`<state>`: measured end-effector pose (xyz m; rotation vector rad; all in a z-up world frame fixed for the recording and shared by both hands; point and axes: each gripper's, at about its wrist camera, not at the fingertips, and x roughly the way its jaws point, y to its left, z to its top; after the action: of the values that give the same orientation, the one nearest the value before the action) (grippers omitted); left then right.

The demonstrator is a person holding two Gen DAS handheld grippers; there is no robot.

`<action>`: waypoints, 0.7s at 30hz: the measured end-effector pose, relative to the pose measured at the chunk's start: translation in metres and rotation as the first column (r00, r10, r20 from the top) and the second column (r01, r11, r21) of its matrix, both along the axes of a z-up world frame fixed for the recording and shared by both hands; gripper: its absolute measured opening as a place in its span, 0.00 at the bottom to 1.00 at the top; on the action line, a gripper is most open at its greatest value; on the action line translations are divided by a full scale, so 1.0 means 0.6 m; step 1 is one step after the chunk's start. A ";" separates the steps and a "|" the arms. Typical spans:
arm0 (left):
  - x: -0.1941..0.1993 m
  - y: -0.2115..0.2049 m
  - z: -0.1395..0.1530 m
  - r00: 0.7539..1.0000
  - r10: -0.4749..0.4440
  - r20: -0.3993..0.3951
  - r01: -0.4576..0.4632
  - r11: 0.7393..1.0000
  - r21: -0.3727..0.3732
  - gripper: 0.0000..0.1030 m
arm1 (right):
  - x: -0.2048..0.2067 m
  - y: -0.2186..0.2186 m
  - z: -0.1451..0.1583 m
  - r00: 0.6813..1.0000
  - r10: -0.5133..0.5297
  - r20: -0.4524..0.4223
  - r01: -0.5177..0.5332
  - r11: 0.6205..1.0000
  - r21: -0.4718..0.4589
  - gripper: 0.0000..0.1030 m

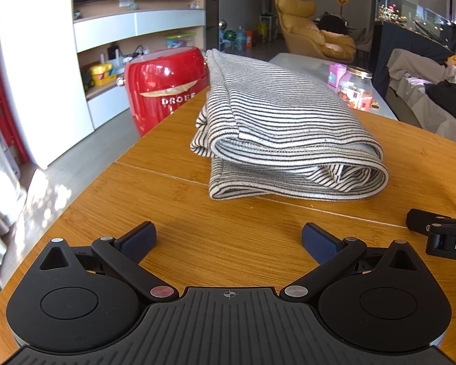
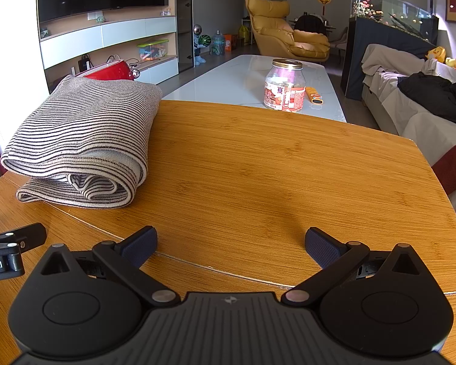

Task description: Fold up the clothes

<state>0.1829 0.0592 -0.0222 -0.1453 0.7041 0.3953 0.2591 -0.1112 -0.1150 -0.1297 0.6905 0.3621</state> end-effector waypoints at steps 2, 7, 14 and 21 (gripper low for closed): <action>0.000 0.001 0.000 1.000 -0.007 -0.001 0.007 1.000 -0.002 1.00 | 0.000 0.000 0.000 1.000 0.000 0.000 0.000 1.000 0.000 1.00; 0.001 -0.002 0.001 1.000 0.011 -0.012 -0.011 1.000 -0.005 1.00 | -0.004 0.001 0.000 0.999 0.052 0.000 -0.052 0.999 0.001 1.00; 0.002 -0.003 0.002 1.000 0.026 -0.016 -0.026 1.000 -0.007 1.00 | -0.015 0.012 0.001 0.987 0.163 -0.001 -0.163 0.987 0.002 1.00; -0.004 -0.008 0.002 0.999 0.051 -0.017 -0.051 0.999 -0.008 1.00 | -0.015 0.015 0.002 0.987 0.162 0.000 -0.162 0.987 0.003 1.00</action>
<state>0.1803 0.0547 -0.0211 -0.1684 0.7198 0.4427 0.2498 -0.1024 -0.1137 -0.1838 0.6819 0.5194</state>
